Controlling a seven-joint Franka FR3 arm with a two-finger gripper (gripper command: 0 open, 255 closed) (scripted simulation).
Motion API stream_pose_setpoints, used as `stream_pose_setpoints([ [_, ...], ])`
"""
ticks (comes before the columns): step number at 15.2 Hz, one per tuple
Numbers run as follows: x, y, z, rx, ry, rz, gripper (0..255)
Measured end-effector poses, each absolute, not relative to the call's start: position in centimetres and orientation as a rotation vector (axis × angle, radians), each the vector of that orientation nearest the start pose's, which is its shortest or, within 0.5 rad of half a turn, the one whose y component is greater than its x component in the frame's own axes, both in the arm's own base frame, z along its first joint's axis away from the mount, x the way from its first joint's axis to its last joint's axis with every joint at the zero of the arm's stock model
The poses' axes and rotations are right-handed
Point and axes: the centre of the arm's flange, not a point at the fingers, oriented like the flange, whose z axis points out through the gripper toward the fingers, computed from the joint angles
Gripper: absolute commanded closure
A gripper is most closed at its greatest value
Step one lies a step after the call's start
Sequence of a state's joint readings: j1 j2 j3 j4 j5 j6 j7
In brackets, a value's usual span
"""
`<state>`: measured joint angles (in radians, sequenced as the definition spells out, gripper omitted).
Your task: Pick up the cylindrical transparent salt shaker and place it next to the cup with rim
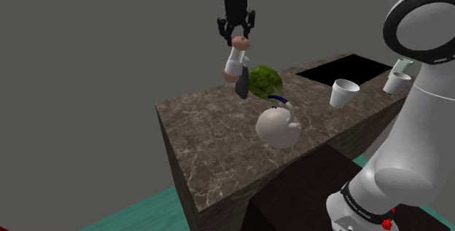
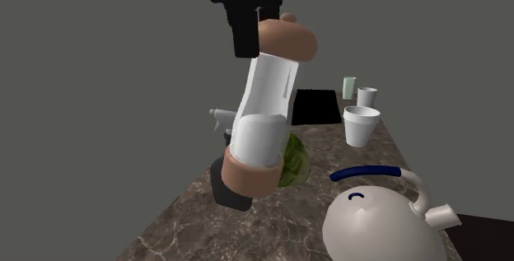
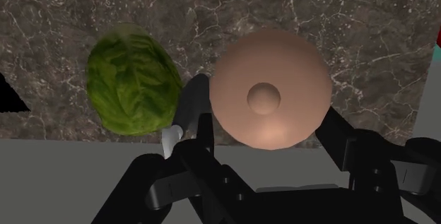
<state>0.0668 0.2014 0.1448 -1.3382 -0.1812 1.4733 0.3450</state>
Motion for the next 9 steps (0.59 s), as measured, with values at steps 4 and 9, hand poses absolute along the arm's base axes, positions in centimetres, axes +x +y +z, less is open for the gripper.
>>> stream_pose_setpoints([
  [4,56.9,5.9,61.4,-3.297,0.244,0.034,255],
  [9,52.5,0.6,62.1,-3.296,0.244,0.033,255],
])
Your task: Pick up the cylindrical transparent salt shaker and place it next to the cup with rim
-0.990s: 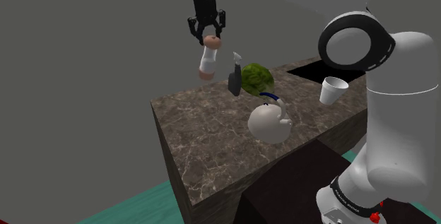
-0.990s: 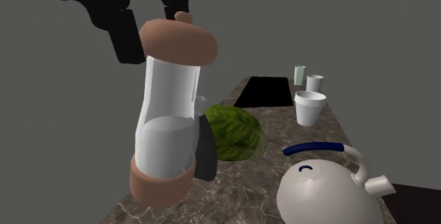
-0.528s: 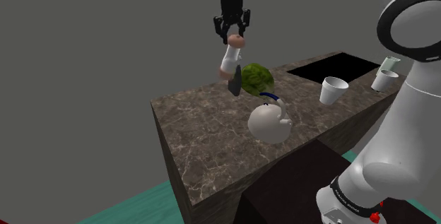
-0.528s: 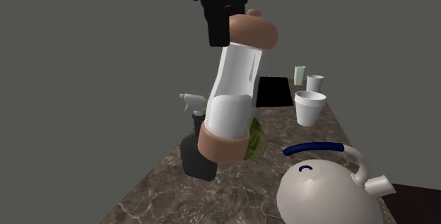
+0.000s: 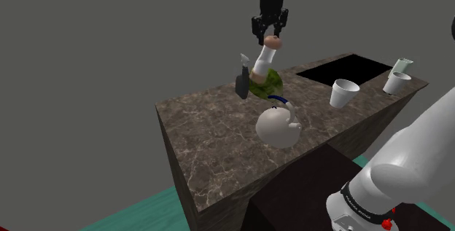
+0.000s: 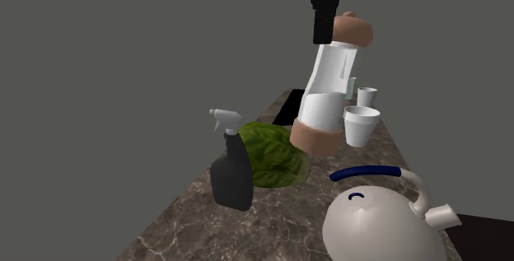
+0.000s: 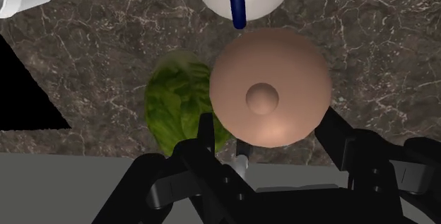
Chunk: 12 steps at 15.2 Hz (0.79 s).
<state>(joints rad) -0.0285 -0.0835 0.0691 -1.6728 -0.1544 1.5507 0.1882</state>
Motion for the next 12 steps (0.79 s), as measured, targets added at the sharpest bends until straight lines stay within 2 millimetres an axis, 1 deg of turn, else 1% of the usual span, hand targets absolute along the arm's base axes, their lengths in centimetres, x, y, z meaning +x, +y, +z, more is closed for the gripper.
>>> stream_pose_setpoints([
  [2,51.2,-1.9,62.2,-3.296,0.245,0.034,255],
  [4,49.5,-3.5,62.4,-3.296,0.245,0.034,255],
  [10,44.7,-9.9,63.1,-3.296,0.245,0.033,255],
  [12,42.8,-11.9,63.5,-3.296,0.245,0.034,255],
])
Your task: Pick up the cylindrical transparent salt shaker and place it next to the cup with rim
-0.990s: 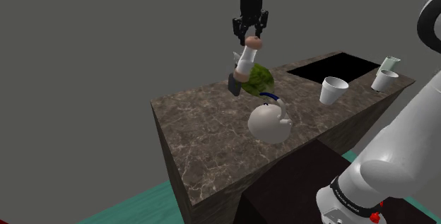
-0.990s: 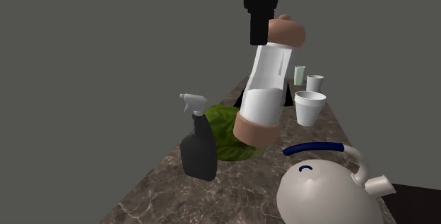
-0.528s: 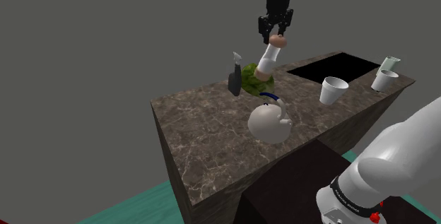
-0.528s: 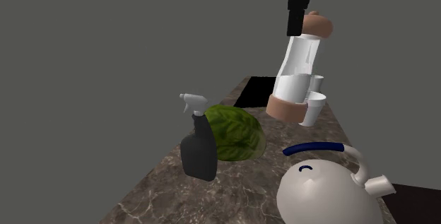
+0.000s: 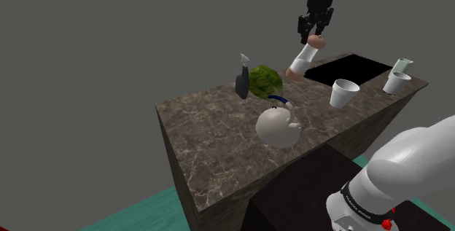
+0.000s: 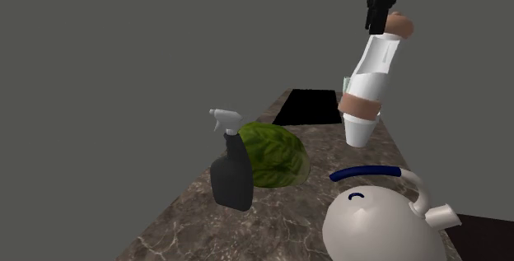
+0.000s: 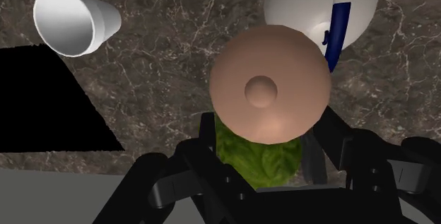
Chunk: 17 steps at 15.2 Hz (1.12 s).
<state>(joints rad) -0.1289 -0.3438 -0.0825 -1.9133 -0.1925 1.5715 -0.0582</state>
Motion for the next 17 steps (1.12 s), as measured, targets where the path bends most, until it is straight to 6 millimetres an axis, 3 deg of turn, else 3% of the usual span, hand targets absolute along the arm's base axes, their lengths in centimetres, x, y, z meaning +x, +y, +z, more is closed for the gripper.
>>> stream_pose_setpoints([
  [17,29.5,-29.6,65.3,-3.295,0.245,0.034,255],
])
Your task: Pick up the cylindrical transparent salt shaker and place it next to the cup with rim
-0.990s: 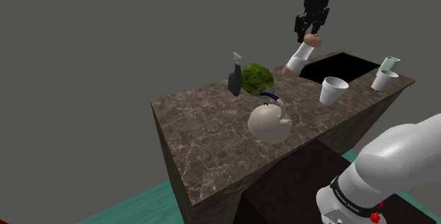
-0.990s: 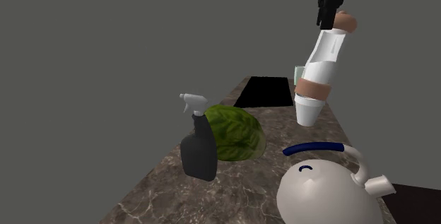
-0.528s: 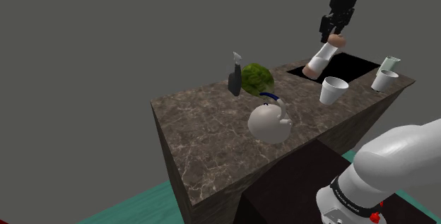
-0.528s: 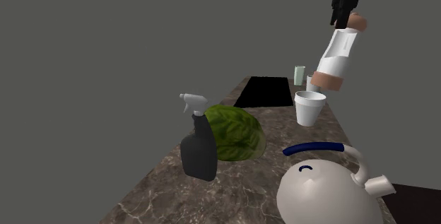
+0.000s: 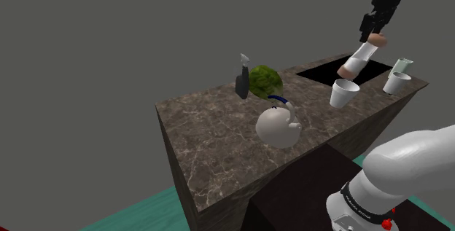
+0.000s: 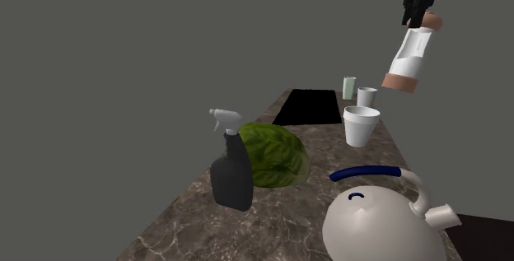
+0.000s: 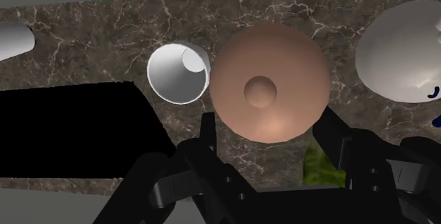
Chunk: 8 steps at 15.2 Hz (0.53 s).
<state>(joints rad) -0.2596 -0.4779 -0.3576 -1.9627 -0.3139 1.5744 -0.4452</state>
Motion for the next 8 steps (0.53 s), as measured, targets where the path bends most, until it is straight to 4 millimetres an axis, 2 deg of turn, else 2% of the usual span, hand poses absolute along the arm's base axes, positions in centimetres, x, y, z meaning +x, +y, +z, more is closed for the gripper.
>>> stream_pose_setpoints([
  [2,28.1,-32.0,65.5,-3.296,0.245,0.034,255],
  [5,27.1,-32.6,64.7,-3.296,0.244,0.034,255],
  [8,27.0,-32.6,63.0,-3.296,0.243,0.034,255],
])
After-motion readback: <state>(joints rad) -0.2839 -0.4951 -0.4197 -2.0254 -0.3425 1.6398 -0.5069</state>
